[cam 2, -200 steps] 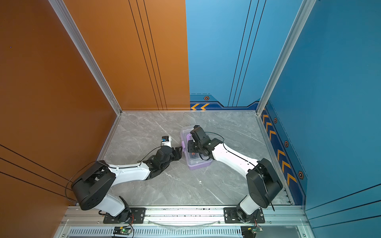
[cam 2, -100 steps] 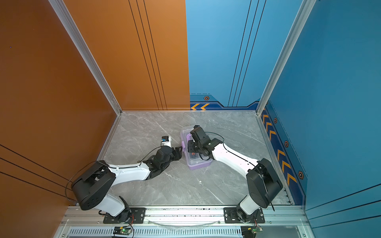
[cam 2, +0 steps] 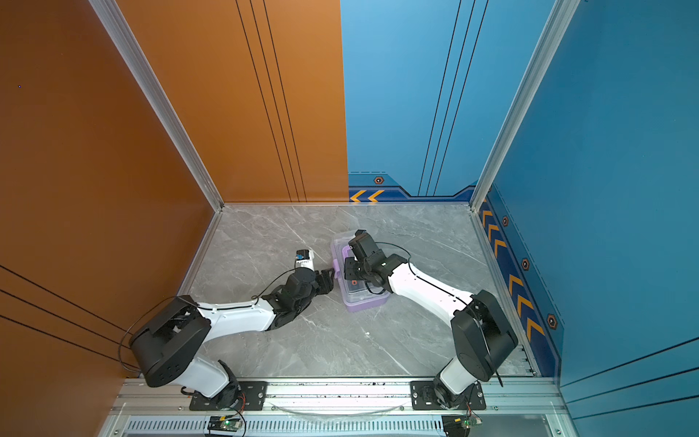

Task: Pack the tool kit

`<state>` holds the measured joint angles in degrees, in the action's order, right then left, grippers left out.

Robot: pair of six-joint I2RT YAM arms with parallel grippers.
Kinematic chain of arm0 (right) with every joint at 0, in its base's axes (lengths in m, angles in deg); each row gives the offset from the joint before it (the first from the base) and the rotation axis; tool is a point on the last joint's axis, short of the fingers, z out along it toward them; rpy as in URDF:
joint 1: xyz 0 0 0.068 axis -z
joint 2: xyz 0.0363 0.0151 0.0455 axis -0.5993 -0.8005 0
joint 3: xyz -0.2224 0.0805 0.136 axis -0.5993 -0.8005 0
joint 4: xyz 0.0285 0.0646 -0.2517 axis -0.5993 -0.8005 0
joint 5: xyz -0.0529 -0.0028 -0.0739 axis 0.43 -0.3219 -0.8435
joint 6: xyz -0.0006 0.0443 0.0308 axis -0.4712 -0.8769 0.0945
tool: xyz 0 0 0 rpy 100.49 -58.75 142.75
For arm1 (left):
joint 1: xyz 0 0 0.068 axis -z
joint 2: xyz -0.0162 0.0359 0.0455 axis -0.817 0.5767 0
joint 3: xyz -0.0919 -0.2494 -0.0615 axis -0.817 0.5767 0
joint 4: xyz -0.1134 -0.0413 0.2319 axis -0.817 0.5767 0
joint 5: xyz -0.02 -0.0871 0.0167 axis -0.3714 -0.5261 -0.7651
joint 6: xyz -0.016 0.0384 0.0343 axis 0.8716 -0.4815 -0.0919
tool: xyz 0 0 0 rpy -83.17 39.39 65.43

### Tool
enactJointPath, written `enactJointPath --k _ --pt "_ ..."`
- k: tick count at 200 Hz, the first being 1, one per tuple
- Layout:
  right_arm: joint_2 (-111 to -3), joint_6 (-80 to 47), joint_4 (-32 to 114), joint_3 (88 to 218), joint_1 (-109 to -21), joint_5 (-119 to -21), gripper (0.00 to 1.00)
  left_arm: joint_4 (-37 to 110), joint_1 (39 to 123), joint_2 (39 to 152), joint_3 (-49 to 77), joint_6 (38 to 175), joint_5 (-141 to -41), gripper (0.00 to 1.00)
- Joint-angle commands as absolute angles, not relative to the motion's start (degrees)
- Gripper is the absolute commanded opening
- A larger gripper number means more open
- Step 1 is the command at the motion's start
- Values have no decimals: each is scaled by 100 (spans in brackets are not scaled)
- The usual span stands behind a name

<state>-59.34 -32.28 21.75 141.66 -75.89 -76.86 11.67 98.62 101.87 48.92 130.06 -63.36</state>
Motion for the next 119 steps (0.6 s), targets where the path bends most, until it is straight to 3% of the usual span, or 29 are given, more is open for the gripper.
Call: enactJointPath --k 1,119 --pt "-6076 -3328 1960 14083 -7664 -7609 29 1170 9947 10073 4778 13046 -6363 63" --pt "-6134 -3319 1955 14138 -7664 -7574 29 1162 9991 10026 4715 13074 -6299 61"
